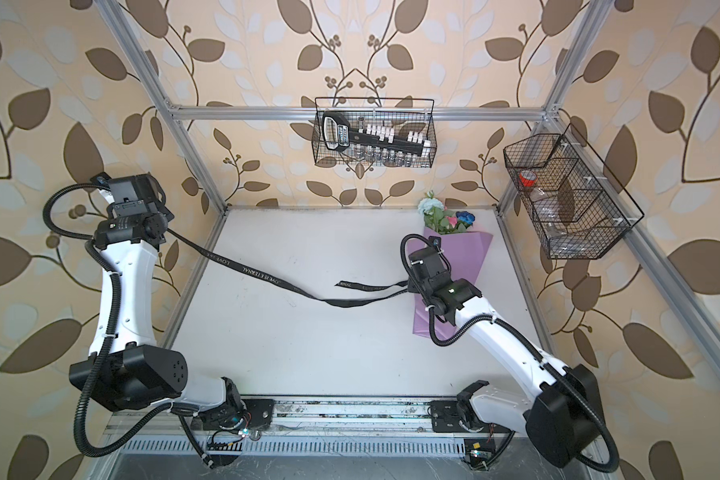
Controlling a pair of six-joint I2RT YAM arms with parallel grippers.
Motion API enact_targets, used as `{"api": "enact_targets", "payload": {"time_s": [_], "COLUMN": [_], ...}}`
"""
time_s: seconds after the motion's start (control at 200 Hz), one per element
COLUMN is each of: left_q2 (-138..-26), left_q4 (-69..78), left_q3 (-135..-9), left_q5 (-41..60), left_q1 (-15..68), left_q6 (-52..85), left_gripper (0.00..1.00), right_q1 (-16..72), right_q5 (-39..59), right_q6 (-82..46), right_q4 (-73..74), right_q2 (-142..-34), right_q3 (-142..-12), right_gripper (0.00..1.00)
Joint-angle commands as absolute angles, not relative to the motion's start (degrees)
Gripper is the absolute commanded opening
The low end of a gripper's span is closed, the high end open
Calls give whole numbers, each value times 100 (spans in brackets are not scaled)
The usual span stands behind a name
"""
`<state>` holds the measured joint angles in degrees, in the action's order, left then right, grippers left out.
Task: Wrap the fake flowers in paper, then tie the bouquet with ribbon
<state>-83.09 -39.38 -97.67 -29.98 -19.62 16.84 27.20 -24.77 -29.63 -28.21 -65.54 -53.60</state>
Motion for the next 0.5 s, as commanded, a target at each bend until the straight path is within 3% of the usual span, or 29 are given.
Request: {"api": "enact_targets", "payload": {"time_s": [0.0, 0.265, 0.4, 0.495], "left_q2": [-8595, -8787, -8803, -8807], "left_q4": [-4137, -3986, -3938, -3929], "left_q3": [-9814, -9694, -9660, -9652], "left_q5": [-3510, -3471, -3485, -3429], "left_q1": [-2037, -2140, -2153, -2153], "left_q6": [1458, 1346, 1311, 1310], "left_gripper": [0, 0, 0, 0], "right_q1": [2714, 3034, 3628, 3693], "right_q5": [-2850, -2174, -2251, -1721], "right_q6": [-3150, -3631, -3861, -3871], "right_q4": [-3067, -3348, -3181, -3004], "right_q2": [-5893, -5016, -4870, -5287], "right_q3": [-5641, -5774, -5710, -5609], "right_gripper": [13, 14, 29, 44]}}
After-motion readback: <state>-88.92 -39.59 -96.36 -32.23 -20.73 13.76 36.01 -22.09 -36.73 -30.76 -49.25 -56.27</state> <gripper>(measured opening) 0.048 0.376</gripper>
